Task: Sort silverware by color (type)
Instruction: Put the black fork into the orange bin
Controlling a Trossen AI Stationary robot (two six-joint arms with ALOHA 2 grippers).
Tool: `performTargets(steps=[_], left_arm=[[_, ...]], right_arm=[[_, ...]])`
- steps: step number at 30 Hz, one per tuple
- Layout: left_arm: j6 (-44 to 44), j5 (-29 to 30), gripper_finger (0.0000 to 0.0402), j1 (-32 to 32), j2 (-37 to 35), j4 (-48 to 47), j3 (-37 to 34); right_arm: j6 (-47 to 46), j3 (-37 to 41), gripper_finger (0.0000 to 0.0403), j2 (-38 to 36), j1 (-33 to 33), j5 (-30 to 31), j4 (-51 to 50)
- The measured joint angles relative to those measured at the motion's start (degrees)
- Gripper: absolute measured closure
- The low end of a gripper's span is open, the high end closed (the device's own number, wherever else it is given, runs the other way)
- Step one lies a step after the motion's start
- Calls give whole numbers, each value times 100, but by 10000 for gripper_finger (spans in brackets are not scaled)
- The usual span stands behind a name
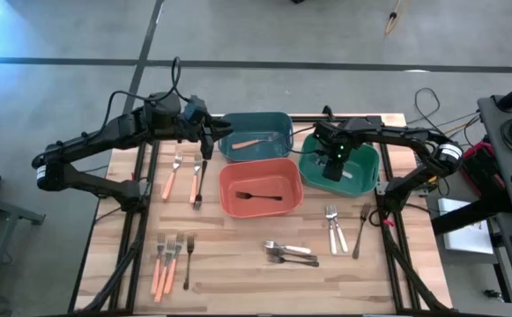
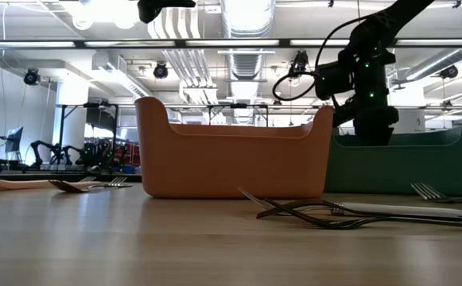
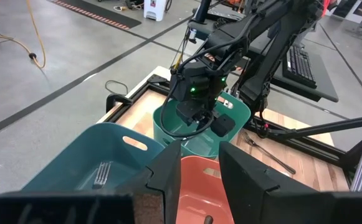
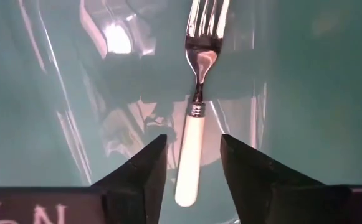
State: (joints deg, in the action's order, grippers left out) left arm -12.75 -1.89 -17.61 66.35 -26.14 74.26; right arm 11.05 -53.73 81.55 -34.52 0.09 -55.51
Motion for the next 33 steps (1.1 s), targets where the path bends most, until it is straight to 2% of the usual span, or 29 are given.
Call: performTargets(steps=[7,9,14,20,23,27,33], left_arm=[[-202,23,310,0,0,-184,0],[-422,239,310,1,0,-438,0],[-1327,1070,310,-26,12,-1753,-2],[-2501,1137,310,-210,335,-3621,-42],[-2822,751,310,-473,595,-4151,-255],[-2859,-392,310,-835,909,-3659,-1037],[-3088,-717,310,-901,1235,-2617,-2193]], right_arm=[[-253,-621,268,-22,2,-3,-813],[-368,-925,272,-71,16,-10,-1013],[-666,-1728,280,-279,69,-30,-1105],[-1015,-2644,288,-507,66,-5,-828],[-1125,-2978,291,-611,66,-6,-561],[-1115,-3256,296,-729,66,-4,-297],[-1106,-3345,298,-843,66,-3,-251]])
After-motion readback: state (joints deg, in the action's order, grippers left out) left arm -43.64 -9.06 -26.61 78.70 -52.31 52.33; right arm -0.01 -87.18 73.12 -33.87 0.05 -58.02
